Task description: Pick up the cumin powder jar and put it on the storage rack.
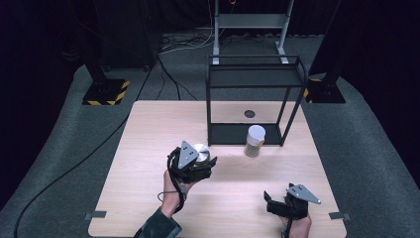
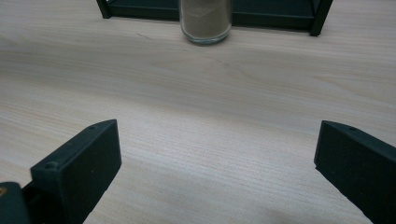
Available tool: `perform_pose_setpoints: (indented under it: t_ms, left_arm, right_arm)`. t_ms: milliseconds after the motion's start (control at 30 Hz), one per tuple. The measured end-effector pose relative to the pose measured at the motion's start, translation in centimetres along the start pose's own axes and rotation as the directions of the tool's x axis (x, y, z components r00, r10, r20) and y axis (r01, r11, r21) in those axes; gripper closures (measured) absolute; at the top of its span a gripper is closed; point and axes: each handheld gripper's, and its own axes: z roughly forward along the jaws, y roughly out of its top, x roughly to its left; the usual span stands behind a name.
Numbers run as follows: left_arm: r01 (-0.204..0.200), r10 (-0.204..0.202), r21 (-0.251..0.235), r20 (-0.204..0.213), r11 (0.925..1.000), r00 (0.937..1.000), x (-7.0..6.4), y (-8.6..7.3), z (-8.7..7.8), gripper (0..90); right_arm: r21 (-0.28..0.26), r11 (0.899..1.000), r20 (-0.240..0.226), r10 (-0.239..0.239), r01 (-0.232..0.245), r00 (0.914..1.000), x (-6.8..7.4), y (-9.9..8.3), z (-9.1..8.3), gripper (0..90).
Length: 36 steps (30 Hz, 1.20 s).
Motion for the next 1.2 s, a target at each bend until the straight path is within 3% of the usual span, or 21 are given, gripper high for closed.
perform_pose_setpoints:
  t_ms: [433, 1200]
  left_arm:
    - [-0.038, 0.038, -0.037, -0.007, 0.9986, 0.9993, 0.3, 2.2, 0.1, 30.8]
    - [-0.066, 0.066, -0.03, 0.005, 0.9974, 0.9978, 1.4, 5.2, 1.6, 30.8]
  right_arm:
    - [0.002, 1.0, -0.002, -0.002, 0.002, 1.0, 0.0, 0.0, 0.0, 0.0]
    - [0.015, 1.0, -0.002, -0.007, 0.007, 1.0, 0.0, 0.3, 0.1, 0.0]
